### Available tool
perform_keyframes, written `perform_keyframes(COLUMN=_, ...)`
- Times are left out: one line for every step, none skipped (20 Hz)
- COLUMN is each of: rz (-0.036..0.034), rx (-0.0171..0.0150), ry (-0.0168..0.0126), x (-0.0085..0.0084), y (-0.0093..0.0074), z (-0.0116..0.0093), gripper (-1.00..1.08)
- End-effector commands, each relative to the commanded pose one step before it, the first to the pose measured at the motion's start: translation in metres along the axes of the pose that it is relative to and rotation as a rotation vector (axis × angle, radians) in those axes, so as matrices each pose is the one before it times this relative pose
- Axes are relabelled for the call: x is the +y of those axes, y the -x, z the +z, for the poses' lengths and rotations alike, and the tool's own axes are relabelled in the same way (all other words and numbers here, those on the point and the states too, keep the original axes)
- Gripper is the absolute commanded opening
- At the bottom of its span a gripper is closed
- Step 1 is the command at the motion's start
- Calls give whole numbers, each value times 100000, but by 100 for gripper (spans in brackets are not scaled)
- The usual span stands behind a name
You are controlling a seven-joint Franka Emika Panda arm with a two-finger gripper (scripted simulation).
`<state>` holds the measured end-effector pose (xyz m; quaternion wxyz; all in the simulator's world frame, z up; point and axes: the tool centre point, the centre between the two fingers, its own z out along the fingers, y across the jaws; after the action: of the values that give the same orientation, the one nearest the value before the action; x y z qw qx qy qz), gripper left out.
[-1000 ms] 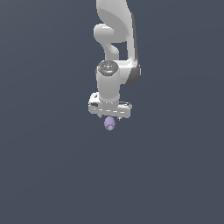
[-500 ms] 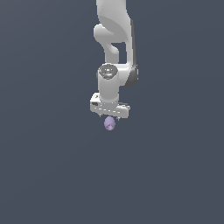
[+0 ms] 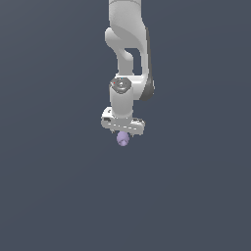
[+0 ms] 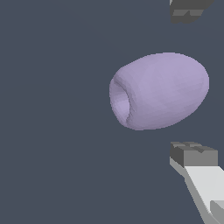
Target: Pick up the object and move it to a goal position.
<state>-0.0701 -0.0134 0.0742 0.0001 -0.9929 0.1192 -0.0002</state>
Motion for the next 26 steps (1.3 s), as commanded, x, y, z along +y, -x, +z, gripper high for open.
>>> perform_keyframes(rz=100, rx=-69, ry=31, x=31, y=98, z=1285, gripper=100)
perform_keyframes(rz=47, rx=12, ry=2, x=11, y=12, z=457, gripper=100)
perform_keyframes(rz=0, rx=0, ry=0, x=-14, y=8, z=398, gripper=100)
perform_keyframes(rz=67, rx=17, ry=-3, x=22, y=-8, z=322, gripper=100)
perform_keyframes(rz=0, rx=0, ry=0, x=-12, y=-9, z=264, gripper=100)
perform_keyframes(rz=0, rx=0, ry=0, x=-11, y=-13, z=200, gripper=100)
perform_keyframes(rz=0, rx=0, ry=0, x=-9, y=-14, z=139, gripper=100)
perform_keyframes(rz=0, rx=0, ry=0, x=-6, y=-10, z=81, gripper=100)
perform_keyframes(rz=0, rx=0, ry=0, x=-2, y=-4, z=27, gripper=100)
perform_keyframes(rz=0, rx=0, ry=0, x=0, y=0, z=0, gripper=-100)
perform_keyframes(rz=0, rx=0, ry=0, x=0, y=0, z=0, gripper=-100)
perform_keyframes(rz=0, rx=0, ry=0, x=0, y=0, z=0, gripper=-100)
perform_keyframes(rz=0, rx=0, ry=0, x=0, y=0, z=0, gripper=-100)
perform_keyframes(rz=0, rx=0, ry=0, x=0, y=0, z=0, gripper=-100)
perform_keyframes(rz=0, rx=0, ry=0, x=0, y=0, z=0, gripper=-100)
perform_keyframes(rz=0, rx=0, ry=0, x=0, y=0, z=0, gripper=-100)
perform_keyframes(rz=0, rx=0, ry=0, x=0, y=0, z=0, gripper=-100)
perform_keyframes(rz=0, rx=0, ry=0, x=0, y=0, z=0, gripper=-100)
perform_keyframes(rz=0, rx=0, ry=0, x=0, y=0, z=0, gripper=-100)
perform_keyframes(rz=-64, rx=202, ry=-88, x=-56, y=-57, z=-116, gripper=-100)
perform_keyframes(rz=0, rx=0, ry=0, x=-13, y=-4, z=-28, gripper=-100)
perform_keyframes(rz=0, rx=0, ry=0, x=-38, y=-12, z=-85, gripper=-100)
perform_keyframes(rz=0, rx=0, ry=0, x=-63, y=-20, z=-141, gripper=-100)
perform_keyframes(rz=0, rx=0, ry=0, x=-88, y=-28, z=-198, gripper=-100)
perform_keyframes(rz=0, rx=0, ry=0, x=-113, y=-36, z=-254, gripper=-100)
perform_keyframes(rz=0, rx=0, ry=0, x=-138, y=-44, z=-309, gripper=-100)
